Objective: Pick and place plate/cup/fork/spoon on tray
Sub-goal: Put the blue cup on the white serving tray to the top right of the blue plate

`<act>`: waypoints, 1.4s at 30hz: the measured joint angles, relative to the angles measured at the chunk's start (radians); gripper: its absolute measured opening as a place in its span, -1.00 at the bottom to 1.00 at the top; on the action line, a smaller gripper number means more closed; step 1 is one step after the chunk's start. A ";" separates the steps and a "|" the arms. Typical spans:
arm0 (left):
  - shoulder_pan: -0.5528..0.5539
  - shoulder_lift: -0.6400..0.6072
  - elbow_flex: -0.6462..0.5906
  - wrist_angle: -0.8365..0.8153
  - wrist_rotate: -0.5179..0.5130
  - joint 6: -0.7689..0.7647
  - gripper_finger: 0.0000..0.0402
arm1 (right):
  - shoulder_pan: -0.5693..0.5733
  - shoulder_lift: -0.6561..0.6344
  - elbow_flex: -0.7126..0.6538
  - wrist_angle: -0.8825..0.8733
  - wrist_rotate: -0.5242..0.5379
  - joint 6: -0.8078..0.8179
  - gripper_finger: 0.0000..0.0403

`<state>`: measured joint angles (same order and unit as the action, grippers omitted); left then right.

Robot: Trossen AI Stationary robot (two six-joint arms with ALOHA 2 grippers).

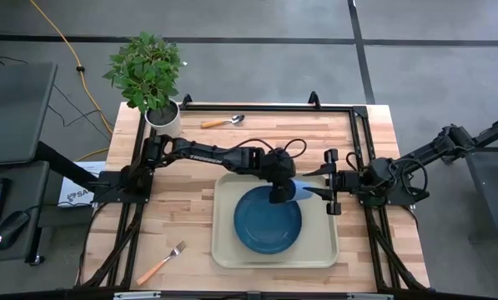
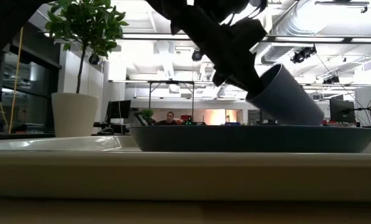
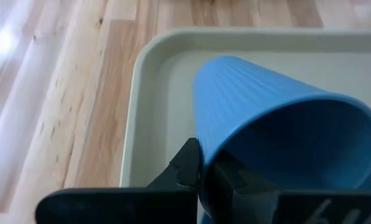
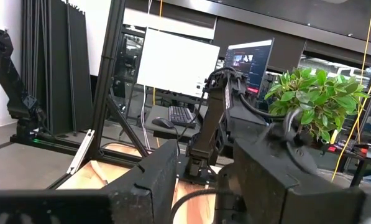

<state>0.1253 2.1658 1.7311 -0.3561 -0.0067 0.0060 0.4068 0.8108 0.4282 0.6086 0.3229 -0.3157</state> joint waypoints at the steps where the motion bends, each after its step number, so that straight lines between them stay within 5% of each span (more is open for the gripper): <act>1: 0.000 0.000 0.010 -0.003 0.000 0.000 -1.00 | 0.000 0.000 0.000 0.000 0.000 -0.001 -0.26; 36: 0.024 0.058 0.045 0.009 0.074 -0.022 -1.00 | 0.000 0.001 0.000 0.001 0.004 -0.007 -0.26; 42: 0.021 0.058 0.045 -0.032 0.074 -0.030 -1.00 | -0.001 0.001 0.000 -0.111 0.313 0.114 -0.26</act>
<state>0.1463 2.2234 1.7763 -0.3885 0.0674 -0.0238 0.4062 0.8120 0.4278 0.4973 0.6359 -0.2015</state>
